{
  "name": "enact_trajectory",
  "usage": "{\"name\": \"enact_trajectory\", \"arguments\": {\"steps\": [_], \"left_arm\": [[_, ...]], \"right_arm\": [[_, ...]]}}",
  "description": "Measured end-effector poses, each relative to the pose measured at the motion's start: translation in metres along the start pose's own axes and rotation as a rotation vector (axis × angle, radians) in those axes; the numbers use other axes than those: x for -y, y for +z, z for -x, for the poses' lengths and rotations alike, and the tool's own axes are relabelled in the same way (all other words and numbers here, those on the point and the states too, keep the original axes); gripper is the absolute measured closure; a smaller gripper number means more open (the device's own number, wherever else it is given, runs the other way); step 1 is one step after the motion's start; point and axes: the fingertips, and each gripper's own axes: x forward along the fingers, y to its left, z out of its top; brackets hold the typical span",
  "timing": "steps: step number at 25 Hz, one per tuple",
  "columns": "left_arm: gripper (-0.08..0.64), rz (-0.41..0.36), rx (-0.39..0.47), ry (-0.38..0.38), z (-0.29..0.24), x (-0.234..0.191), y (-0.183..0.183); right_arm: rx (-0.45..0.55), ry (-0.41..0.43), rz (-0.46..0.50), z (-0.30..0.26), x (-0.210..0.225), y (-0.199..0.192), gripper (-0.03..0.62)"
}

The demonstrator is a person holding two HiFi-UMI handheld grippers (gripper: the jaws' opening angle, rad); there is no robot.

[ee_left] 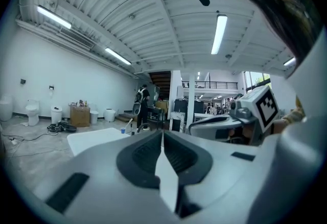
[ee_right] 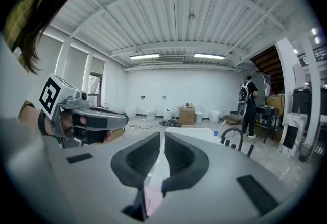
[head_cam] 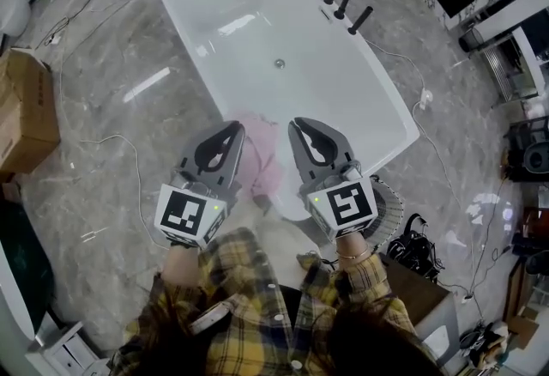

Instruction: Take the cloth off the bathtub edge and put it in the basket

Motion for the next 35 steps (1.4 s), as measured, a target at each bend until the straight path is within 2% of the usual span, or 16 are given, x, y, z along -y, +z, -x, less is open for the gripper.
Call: {"name": "enact_trajectory", "arguments": {"steps": [6,9,14,17,22,30,35], "left_arm": [[0.532,0.046,-0.085,-0.013,-0.011,-0.028,-0.064],[0.532,0.062,-0.121,-0.018,-0.021,-0.04,-0.095],[0.521,0.08,-0.178,-0.044,-0.035,-0.049,-0.146],[0.453,0.107,-0.236,-0.068,-0.045,-0.05,-0.184],[0.408,0.134,-0.335,-0.088,-0.054,-0.054,-0.245],[0.32,0.119,-0.543,-0.12,-0.058,-0.076,-0.346],[0.253,0.119,-0.67,-0.188,-0.061,-0.083,-0.4]], "right_arm": [[-0.062,0.067,-0.109,-0.043,-0.009,-0.053,0.567],[-0.104,0.095,-0.15,-0.064,-0.013,-0.085,0.463],[-0.193,0.118,-0.173,-0.089,-0.021,-0.14,0.429],[-0.243,0.128,-0.201,-0.1,-0.025,-0.173,0.406],[-0.337,0.122,-0.267,-0.116,-0.022,-0.233,0.374],[-0.474,0.107,-0.378,-0.14,-0.019,-0.315,0.296],[-0.568,0.111,-0.449,-0.151,-0.021,-0.362,0.256]]}}
